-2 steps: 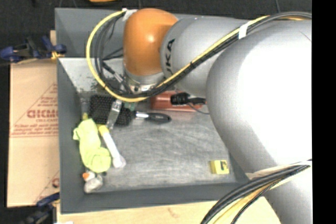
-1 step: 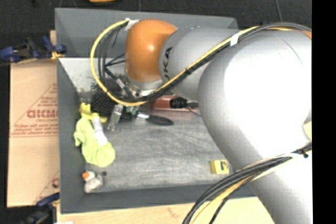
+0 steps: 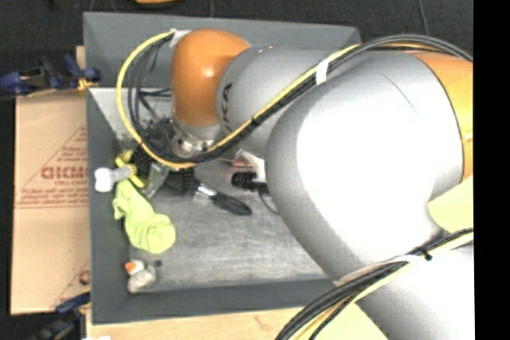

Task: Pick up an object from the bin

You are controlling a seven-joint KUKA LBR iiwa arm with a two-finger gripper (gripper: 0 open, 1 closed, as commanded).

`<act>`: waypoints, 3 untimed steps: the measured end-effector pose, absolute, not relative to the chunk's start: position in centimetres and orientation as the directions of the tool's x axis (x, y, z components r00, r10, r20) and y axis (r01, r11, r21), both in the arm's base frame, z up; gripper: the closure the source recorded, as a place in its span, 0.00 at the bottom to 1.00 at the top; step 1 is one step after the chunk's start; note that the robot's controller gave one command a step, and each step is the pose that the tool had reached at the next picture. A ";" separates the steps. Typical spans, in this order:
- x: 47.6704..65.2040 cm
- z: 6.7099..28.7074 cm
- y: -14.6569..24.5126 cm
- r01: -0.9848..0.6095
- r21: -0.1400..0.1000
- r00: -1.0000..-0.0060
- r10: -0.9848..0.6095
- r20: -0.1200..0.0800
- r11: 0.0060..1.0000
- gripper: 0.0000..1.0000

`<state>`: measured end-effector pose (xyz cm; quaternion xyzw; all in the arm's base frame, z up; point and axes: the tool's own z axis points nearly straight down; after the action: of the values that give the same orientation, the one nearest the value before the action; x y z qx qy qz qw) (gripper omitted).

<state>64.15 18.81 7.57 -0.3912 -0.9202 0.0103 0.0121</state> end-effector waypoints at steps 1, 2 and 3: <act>64.1 7.6 18.8 0.720 -0.028 -0.694 0.720 0.014 0.694 1.00; 64.0 7.8 18.8 0.720 -0.027 -0.693 0.721 0.014 0.693 1.00; 63.9 9.5 18.8 0.722 -0.020 -0.691 0.722 0.012 0.692 1.00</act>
Offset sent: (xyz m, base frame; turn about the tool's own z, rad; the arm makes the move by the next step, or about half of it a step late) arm 0.0001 0.0000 0.0521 -0.0002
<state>63.88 18.76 9.50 -0.3927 -0.9196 0.0070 0.0094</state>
